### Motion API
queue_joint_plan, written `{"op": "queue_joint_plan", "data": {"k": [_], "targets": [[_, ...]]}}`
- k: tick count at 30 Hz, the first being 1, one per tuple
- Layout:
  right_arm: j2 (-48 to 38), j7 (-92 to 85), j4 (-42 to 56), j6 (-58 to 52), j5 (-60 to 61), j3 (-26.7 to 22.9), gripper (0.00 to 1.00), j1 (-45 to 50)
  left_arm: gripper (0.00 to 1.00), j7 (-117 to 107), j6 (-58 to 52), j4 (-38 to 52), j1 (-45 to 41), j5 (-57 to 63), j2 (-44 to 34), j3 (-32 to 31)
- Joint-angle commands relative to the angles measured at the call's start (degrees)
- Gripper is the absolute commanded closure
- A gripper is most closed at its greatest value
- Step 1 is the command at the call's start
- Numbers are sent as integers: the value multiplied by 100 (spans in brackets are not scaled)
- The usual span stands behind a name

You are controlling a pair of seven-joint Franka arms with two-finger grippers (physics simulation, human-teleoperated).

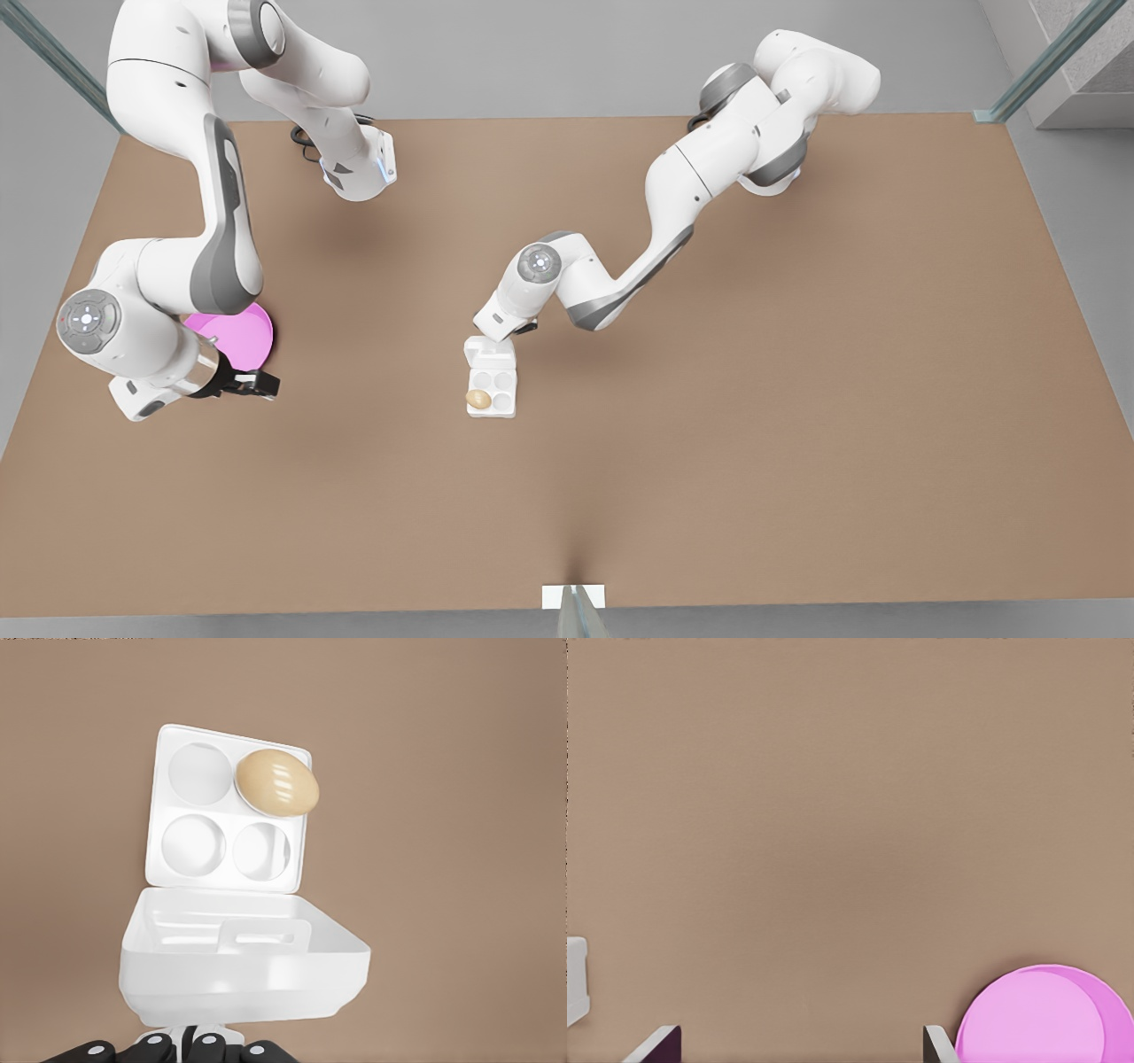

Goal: Pack egg into the box and close the box lid

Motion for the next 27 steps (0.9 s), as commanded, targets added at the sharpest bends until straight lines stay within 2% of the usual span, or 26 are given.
{"op": "queue_joint_plan", "data": {"k": [1, 27], "targets": [[0, 0, 0, 0, 0, 0, 0, -1, 76, 2, 0, 10, 0, 3, -1, 0], [52, 0, 35, 9, 79, 0, 0, -54, 76, 424, 343, 783, -62, 11, 483, -9]]}}
